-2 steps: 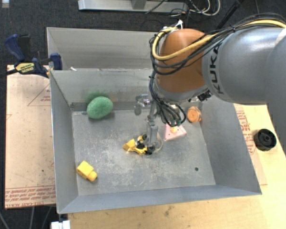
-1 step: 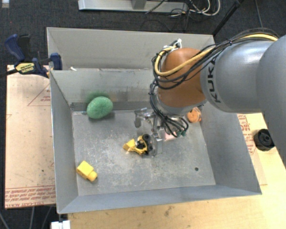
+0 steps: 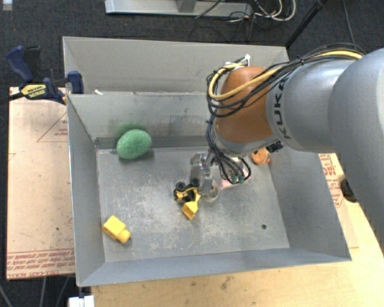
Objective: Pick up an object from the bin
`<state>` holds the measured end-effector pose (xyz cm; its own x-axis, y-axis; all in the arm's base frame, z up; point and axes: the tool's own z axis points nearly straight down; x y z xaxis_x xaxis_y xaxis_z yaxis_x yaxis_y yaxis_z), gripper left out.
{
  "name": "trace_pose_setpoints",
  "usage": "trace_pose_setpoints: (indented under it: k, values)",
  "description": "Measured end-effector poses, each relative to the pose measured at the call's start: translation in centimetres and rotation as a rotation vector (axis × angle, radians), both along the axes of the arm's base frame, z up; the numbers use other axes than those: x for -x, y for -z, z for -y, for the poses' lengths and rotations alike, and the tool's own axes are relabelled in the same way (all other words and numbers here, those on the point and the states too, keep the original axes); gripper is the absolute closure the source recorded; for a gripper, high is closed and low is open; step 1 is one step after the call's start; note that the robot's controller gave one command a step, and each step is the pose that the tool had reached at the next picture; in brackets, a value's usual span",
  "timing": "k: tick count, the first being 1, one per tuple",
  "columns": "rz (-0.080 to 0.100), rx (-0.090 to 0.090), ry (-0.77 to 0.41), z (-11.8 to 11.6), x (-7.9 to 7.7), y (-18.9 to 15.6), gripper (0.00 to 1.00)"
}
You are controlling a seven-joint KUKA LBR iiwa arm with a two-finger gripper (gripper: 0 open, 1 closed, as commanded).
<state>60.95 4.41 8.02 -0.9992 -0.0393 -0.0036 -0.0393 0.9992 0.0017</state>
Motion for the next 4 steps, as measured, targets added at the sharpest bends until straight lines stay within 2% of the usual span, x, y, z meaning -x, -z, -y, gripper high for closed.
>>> trace_pose_setpoints:
  k: [1, 2, 3, 4]
  values:
    - [0.0, 0.0, 0.0, 0.0, 0.0, 0.0, 1.0]
    - [-0.008, 0.001, 0.0, 0.4, 1.8, -5.4, 1.0]
    - [-0.008, 0.0, 0.011, 0.4, -1.5, 0.9, 0.0]
    - [0.002, 0.0, 0.013, 0.5, -1.6, 0.9, 1.0]
